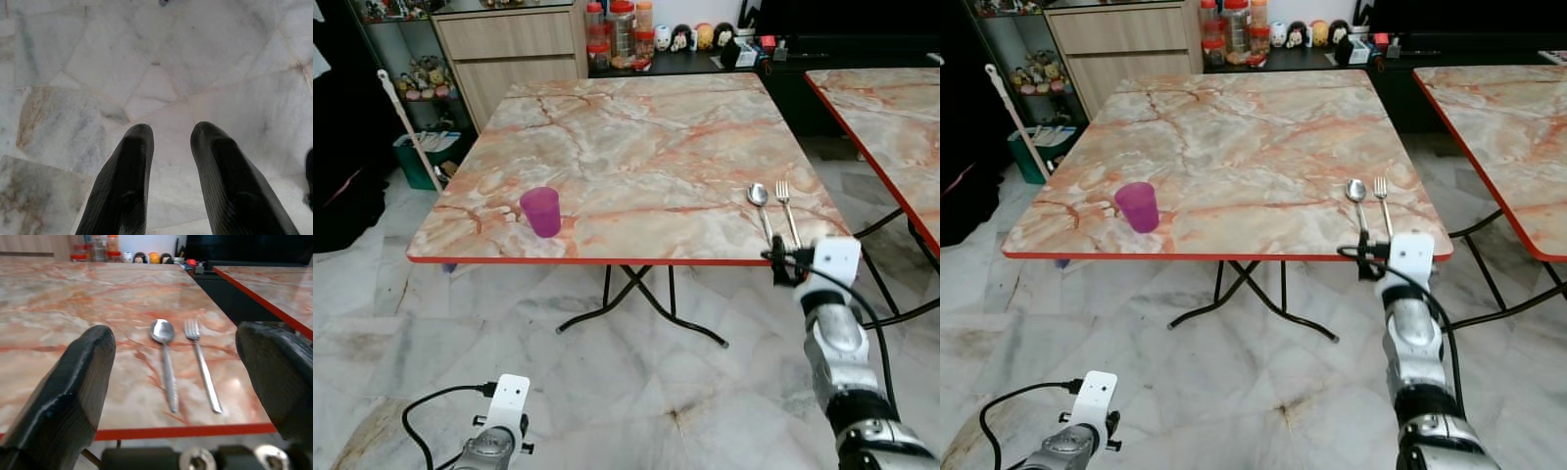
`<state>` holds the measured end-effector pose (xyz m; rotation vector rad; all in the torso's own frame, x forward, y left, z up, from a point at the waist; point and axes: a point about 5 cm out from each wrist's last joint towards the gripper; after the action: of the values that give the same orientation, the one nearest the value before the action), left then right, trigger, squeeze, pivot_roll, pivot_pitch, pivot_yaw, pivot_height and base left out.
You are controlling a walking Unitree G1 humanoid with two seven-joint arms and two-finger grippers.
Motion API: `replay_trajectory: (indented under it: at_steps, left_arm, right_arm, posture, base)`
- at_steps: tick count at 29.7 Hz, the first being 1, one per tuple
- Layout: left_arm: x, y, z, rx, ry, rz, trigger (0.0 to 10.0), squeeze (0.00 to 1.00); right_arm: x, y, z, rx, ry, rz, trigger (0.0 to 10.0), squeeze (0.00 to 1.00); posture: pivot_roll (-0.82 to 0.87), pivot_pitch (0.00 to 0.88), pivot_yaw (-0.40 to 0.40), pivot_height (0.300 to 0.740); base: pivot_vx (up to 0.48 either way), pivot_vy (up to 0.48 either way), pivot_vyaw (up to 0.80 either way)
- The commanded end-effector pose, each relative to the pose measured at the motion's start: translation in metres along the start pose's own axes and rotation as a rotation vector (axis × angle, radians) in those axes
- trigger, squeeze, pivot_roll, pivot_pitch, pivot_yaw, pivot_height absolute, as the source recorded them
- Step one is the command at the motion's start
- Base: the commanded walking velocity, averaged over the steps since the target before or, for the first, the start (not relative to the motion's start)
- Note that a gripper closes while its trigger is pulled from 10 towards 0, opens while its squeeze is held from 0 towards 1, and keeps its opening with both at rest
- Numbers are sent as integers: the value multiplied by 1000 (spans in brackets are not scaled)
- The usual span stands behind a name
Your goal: Setting the table
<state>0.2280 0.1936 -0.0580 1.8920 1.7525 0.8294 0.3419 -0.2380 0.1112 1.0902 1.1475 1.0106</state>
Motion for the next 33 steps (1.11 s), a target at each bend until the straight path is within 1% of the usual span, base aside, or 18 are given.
replay_trajectory:
  at_steps: [1,3,11,15,20,33]
  left_arm:
    - [3,-2,-1,-1,7,-2,10000,0]
    - [2,-2,-1,-4,3,2,10000,0]
    - [2,-2,-1,-2,-3,6,10000,0]
    - [1,-3,-1,2,-1,12,10000,0]
    - [1,-3,-1,3,-1,11,10000,0]
    - [2,-3,-1,5,-5,16,10000,0]
  right_arm:
    - [2,6,5,-9,15,10,10000,0]
    - [5,7,8,-3,24,10,10000,0]
    - [5,5,9,21,28,10,10000,0]
    - [2,4,10,34,18,10,10000,0]
    - [3,8,12,20,33,9,10000,0]
    - [4,8,14,22,35,16,10000,0]
  posture:
    - [-93,5,48,740]
    - [-89,9,49,740]
    - [-87,25,51,740]
    - [-85,32,51,740]
    - [-83,42,50,740]
    - [-81,42,52,740]
  base:
    - [0,0,0]
    - [0,0,0]
    - [0,0,0]
    - [265,0,0]
    - [282,0,0]
    - [293,0,0]
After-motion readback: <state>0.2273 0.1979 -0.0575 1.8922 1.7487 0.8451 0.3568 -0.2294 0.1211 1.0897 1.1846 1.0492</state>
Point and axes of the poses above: a point about 5 cm out from each wrist's last joint towards the gripper, its own z axis pointing out of the wrist towards the gripper, its own y axis along the axis of the wrist's last joint, x = y × z, and after that the axes turned 4 degrees about -z, right-handed
